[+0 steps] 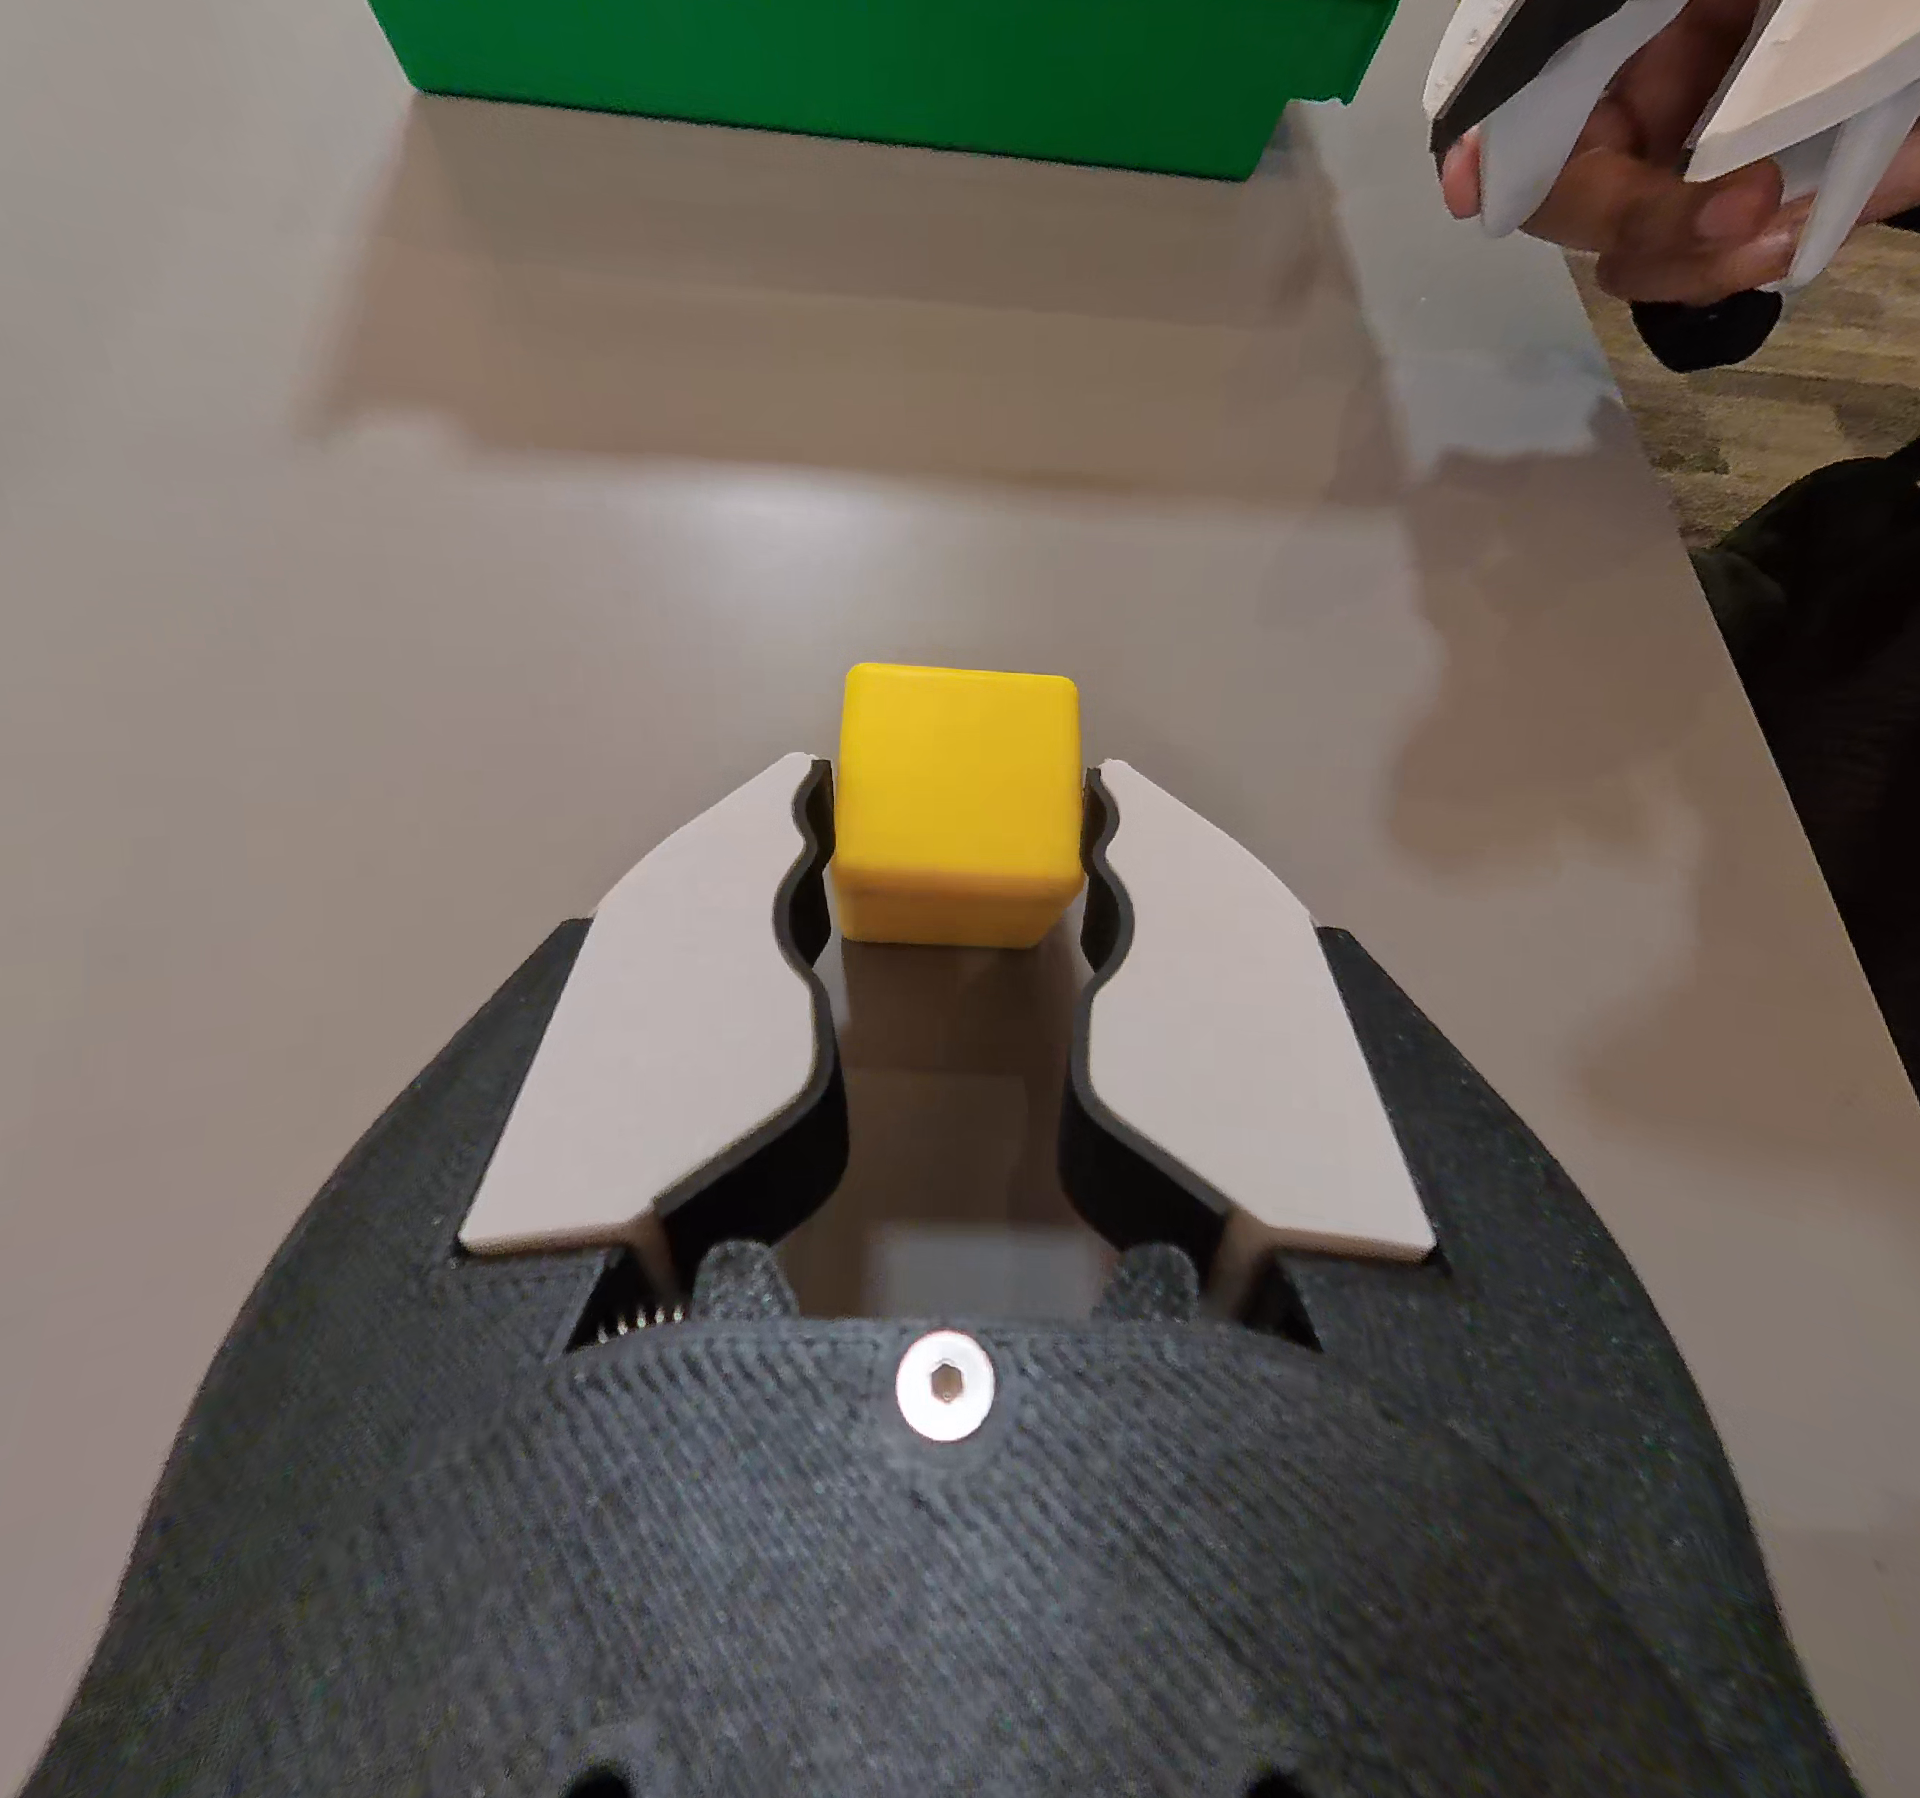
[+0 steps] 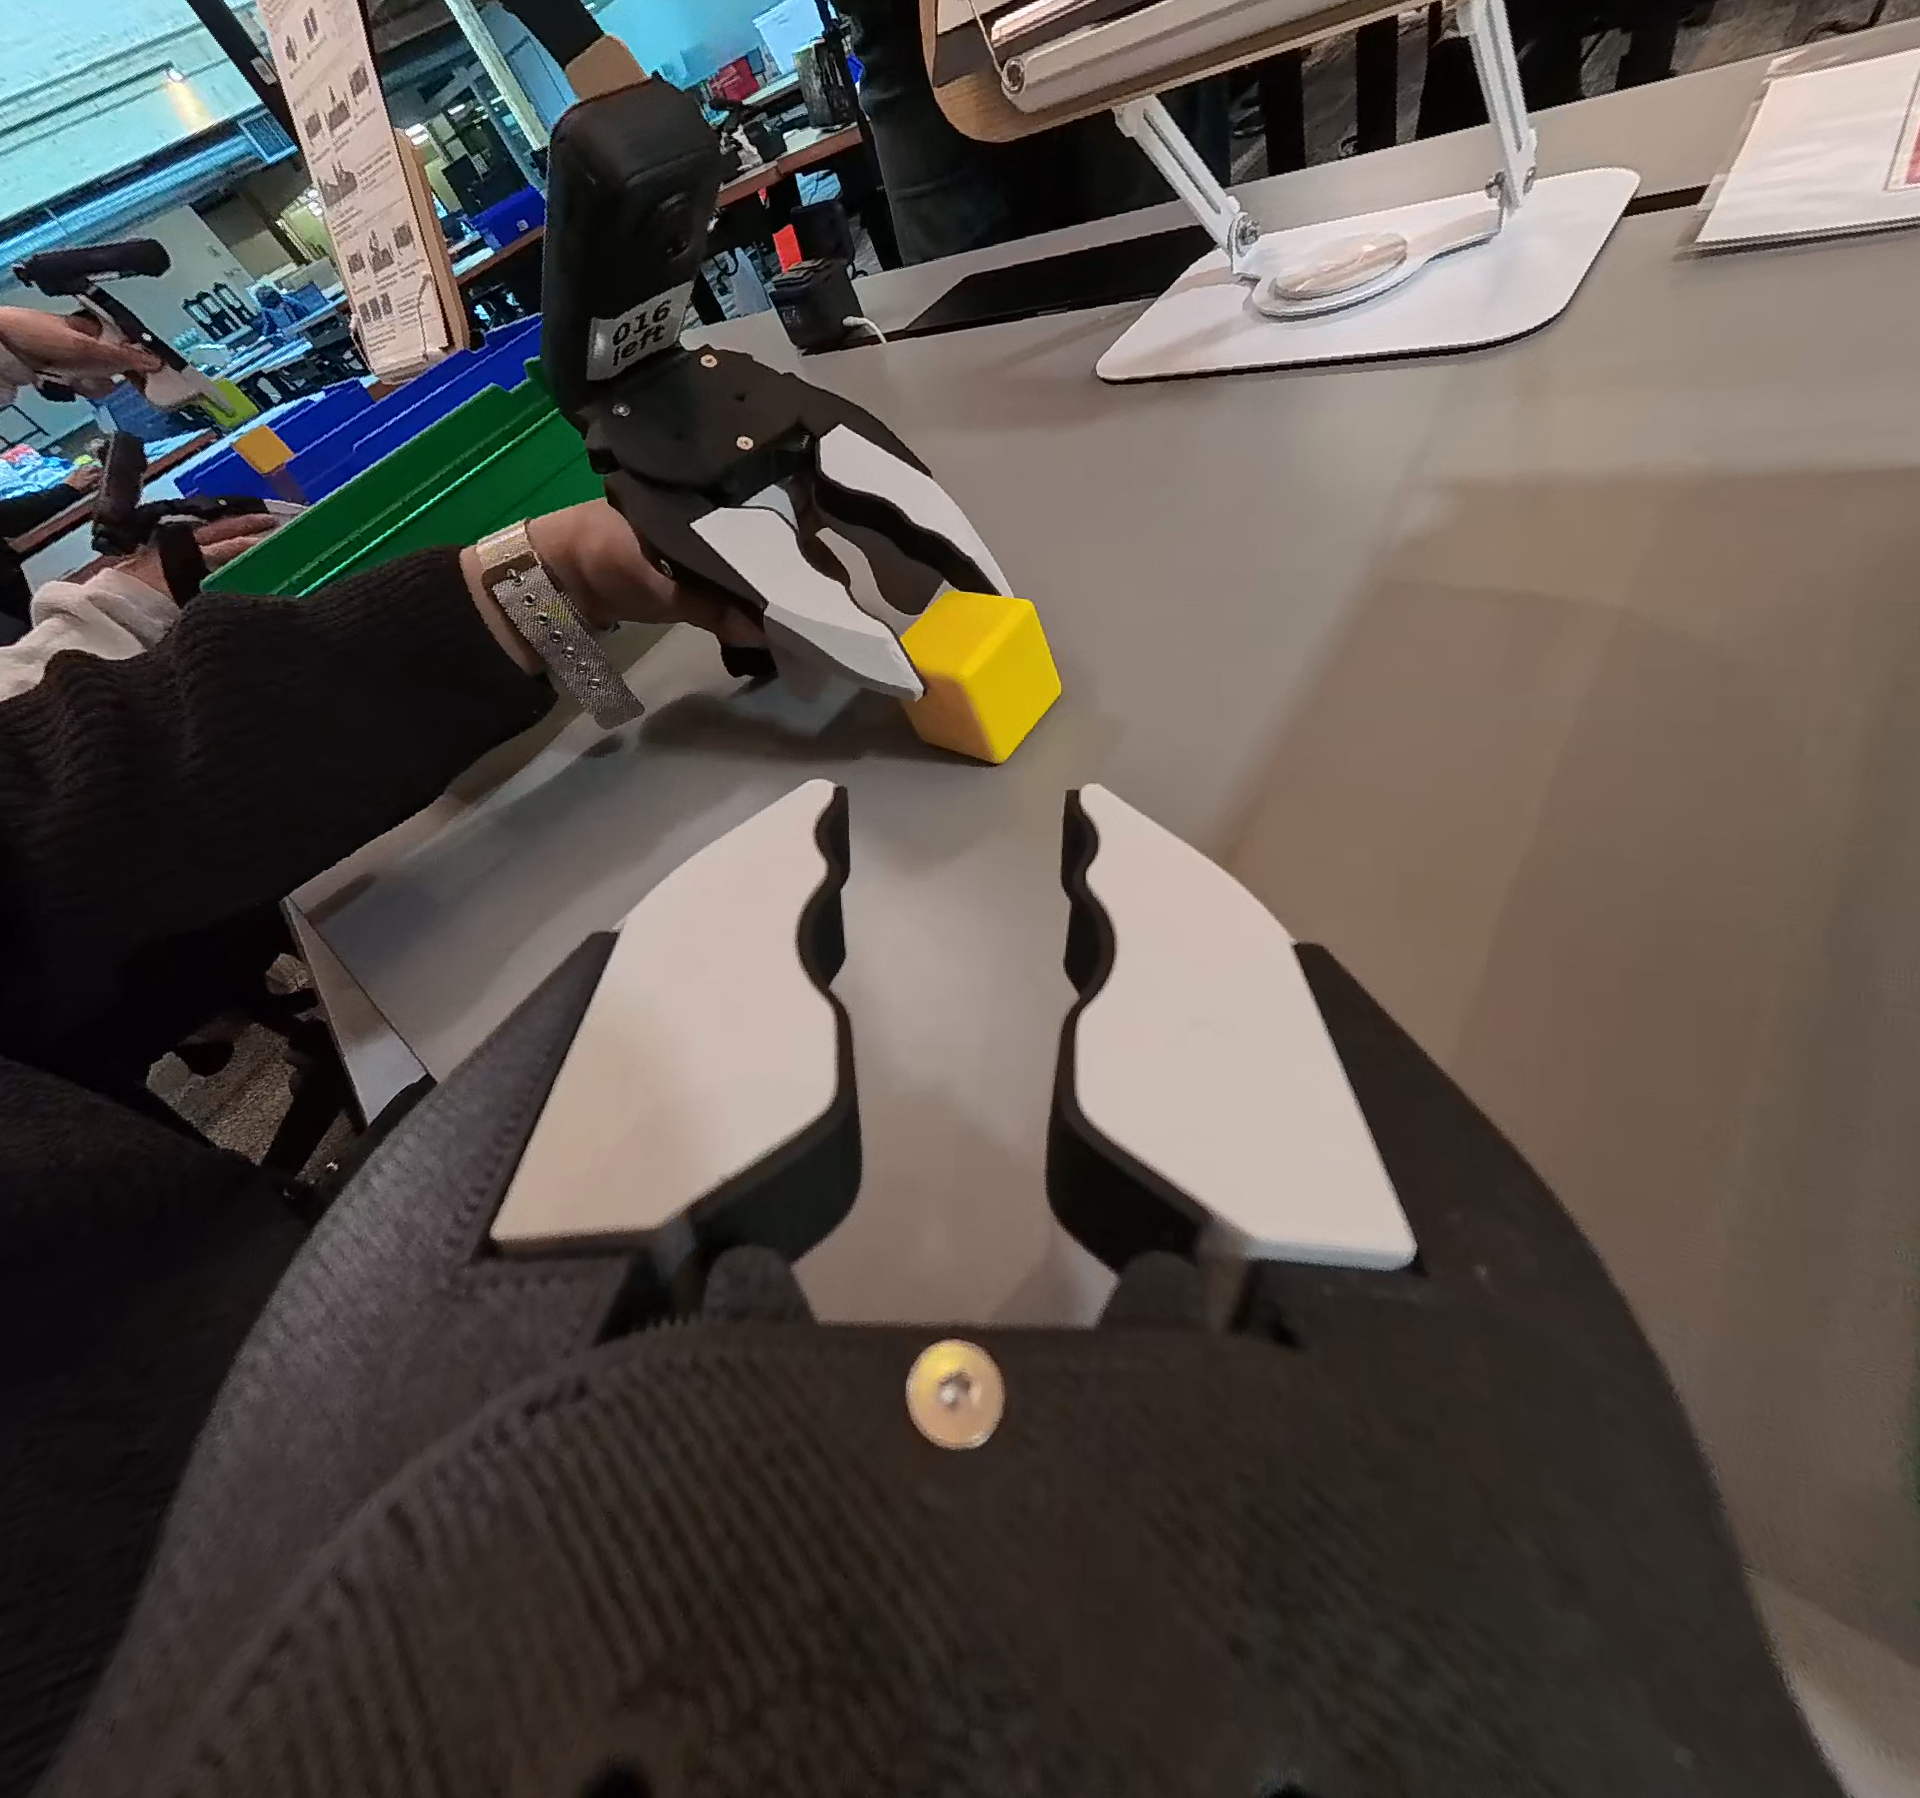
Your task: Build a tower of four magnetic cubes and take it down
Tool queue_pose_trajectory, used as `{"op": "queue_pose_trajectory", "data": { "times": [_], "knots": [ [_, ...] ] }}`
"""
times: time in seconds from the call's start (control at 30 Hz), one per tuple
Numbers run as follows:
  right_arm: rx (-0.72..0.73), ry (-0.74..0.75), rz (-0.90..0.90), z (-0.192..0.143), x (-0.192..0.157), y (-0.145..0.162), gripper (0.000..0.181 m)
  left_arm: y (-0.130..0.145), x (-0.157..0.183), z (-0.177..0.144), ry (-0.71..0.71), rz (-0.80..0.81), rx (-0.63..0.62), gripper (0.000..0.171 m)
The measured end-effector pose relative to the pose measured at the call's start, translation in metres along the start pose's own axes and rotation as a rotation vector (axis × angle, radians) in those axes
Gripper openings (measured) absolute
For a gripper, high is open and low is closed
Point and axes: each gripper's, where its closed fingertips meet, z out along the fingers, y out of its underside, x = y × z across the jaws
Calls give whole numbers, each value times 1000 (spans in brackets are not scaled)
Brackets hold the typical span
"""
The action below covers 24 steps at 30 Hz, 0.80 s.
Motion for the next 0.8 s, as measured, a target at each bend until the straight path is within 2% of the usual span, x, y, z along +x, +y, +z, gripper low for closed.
{"op": "queue_pose_trajectory", "data": {
  "times": [0.4, 0.8],
  "knots": [
    [-4, -5, -5, 0, -2, 1, 40, -1, 1, 1, -46, -2, 14, 48],
    [3, -15, 10, -2, -3, -1, 40, 1, -3, 1, -92, -9, -1, 58]
  ]
}}
